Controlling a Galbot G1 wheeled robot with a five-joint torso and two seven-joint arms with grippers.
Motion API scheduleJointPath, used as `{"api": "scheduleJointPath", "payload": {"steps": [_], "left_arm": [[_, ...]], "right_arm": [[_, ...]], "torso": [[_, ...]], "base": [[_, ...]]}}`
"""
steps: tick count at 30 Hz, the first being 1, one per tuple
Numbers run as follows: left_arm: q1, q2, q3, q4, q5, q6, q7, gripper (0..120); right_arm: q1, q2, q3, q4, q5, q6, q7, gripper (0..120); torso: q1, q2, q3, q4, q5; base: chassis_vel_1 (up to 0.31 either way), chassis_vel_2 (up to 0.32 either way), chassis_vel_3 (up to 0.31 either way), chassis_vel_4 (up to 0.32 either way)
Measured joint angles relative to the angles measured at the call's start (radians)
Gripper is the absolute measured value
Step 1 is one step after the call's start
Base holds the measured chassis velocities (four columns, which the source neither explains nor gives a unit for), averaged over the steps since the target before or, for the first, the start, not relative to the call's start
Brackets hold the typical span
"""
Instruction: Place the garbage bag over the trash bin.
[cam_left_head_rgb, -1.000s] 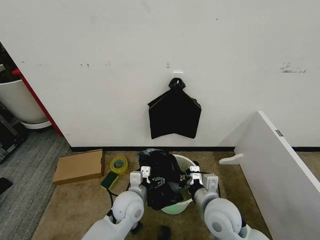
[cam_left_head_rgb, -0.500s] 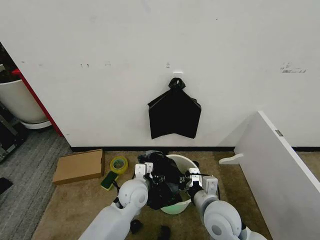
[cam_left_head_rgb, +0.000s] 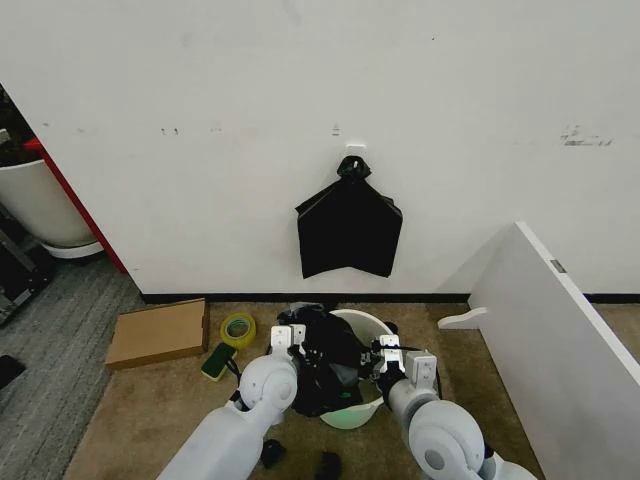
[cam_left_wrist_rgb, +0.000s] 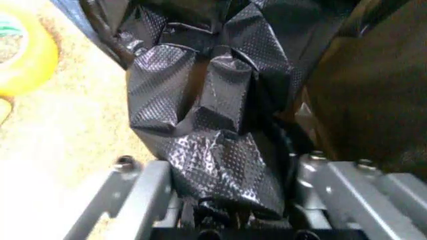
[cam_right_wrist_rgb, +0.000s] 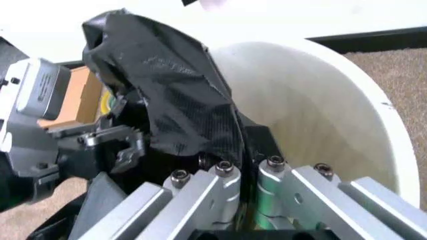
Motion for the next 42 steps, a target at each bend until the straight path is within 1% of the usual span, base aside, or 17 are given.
{"api": "scheduleJointPath", "payload": {"steps": [3, 6, 8, 9, 10, 13, 14, 15, 21, 22, 24, 26, 29, 32, 35, 37, 42], "left_arm": [[0.018, 0.007, -0.015, -0.01, -0.002, -0.001, -0.002, 16], [0.046, 0.023, -0.053, -0.024, -0.005, -0.001, 0.015, 4], [0.052, 0.027, -0.06, -0.028, -0.006, -0.001, 0.022, 3], [0.067, 0.038, -0.079, -0.044, -0.007, -0.001, 0.045, 1], [0.08, 0.048, -0.093, -0.06, -0.005, 0.0, 0.065, 1], [0.118, 0.081, -0.116, -0.109, 0.029, 0.001, 0.131, 1], [0.14, 0.1, -0.121, -0.141, 0.059, 0.001, 0.17, 1], [0.14, 0.1, -0.121, -0.141, 0.059, 0.001, 0.17, 1], [0.205, 0.172, -0.14, -0.241, 0.132, 0.001, 0.292, 1], [0.205, 0.172, -0.14, -0.241, 0.132, 0.001, 0.292, 1], [0.221, 0.193, -0.143, -0.277, 0.152, 0.001, 0.342, 1], [0.226, 0.208, -0.147, -0.3, 0.167, 0.001, 0.367, 1], [0.23, 0.223, -0.154, -0.317, 0.175, 0.001, 0.395, 1], [0.239, 0.237, -0.186, -0.34, 0.177, -0.004, 0.443, 1], [0.237, 0.241, -0.242, -0.347, 0.176, -0.06, 0.449, 1], [0.233, 0.242, -0.253, -0.347, 0.169, -0.072, 0.444, 1], [0.195, 0.233, -0.32, -0.347, 0.089, -0.124, 0.402, 1]], "right_arm": [[0.001, 0.003, 0.004, -0.001, -0.002, 0.024, 0.008, 0], [-0.004, 0.004, 0.005, -0.004, -0.011, 0.071, 0.015, 0], [-0.006, 0.003, 0.005, -0.004, -0.014, 0.077, 0.015, 0], [-0.011, 0.001, 0.005, -0.004, -0.02, 0.087, 0.014, 0], [-0.015, 0.001, 0.005, -0.002, -0.022, 0.094, 0.014, 0], [-0.017, 0.002, 0.012, 0.005, -0.023, 0.119, 0.003, 0], [-0.014, 0.004, 0.02, 0.007, -0.023, 0.138, -0.01, 0], [-0.014, 0.004, 0.02, 0.007, -0.023, 0.138, -0.01, 0], [0.022, 0.011, 0.078, -0.025, -0.019, 0.207, -0.074, 0], [0.022, 0.011, 0.078, -0.025, -0.019, 0.207, -0.074, 0], [0.031, 0.015, 0.107, -0.05, -0.01, 0.214, -0.085, 0], [0.03, 0.016, 0.136, -0.065, -0.002, 0.213, -0.087, 0], [0.018, 0.01, 0.167, -0.072, 0.006, 0.198, -0.087, 0], [-0.008, -0.007, 0.19, -0.069, 0.013, 0.183, -0.081, 0], [-0.05, -0.024, 0.198, -0.032, 0.017, 0.181, -0.077, 0], [-0.061, -0.027, 0.197, -0.019, 0.016, 0.181, -0.077, 0], [-0.127, -0.028, 0.15, 0.048, -0.034, 0.197, -0.085, 0]], "torso": [[0.0, 0.0, 0.0, -0.0001, -0.0002], [0.0, 0.0, 0.0, -0.0001, -0.0006], [0.0, 0.0, 0.0, -0.0003, -0.0007], [0.0, 0.0, 0.0, -0.0004, -0.0009], [0.0, 0.0, 0.0, -0.0006, -0.0008], [0.0, 0.0, 0.0, 0.0003, 0.0001], [0.0, 0.0, 0.0, 0.0002, -0.0001], [0.0, 0.0, 0.0, 0.0002, -0.0001], [0.0, 0.0, 0.0, 0.0001, -0.0001], [0.0, 0.0, 0.0, 0.0001, -0.0001], [0.0, 0.0, 0.0, 0.0, -0.0002], [0.0, 0.0, 0.0, -0.0001, -0.0001], [0.0, 0.0, 0.0, -0.0002, -0.0001], [0.0, 0.0, 0.0, -0.0002, -0.0002], [0.0, 0.0, 0.0, 0.0, -0.0001], [0.0, 0.0, 0.0, 0.0, -0.0002], [0.0, 0.0, 0.0, -0.0001, -0.0003]], "base": [[0.0, 0.0, 0.0, 0.0], [0.0, 0.0, 0.0, 0.0], [0.0, 0.0, 0.0, 0.0], [0.0, 0.0, 0.0, 0.0], [0.0, 0.0, 0.0, 0.0], [0.0, 0.0, 0.0, 0.0], [0.0, 0.0, 0.0, 0.0], [0.0, 0.0, 0.0, 0.0], [0.0, 0.0, 0.0, 0.0], [0.0, 0.0, 0.0, 0.0], [0.0, 0.0, 0.0, 0.0], [0.0, 0.0, 0.0, 0.0], [0.0, 0.0, 0.0, 0.0], [0.0, 0.0, 0.0, 0.0], [0.0, 0.0, 0.0, 0.0], [0.0, 0.0, 0.0, 0.0], [0.0, 0.0, 0.0, 0.0]]}}
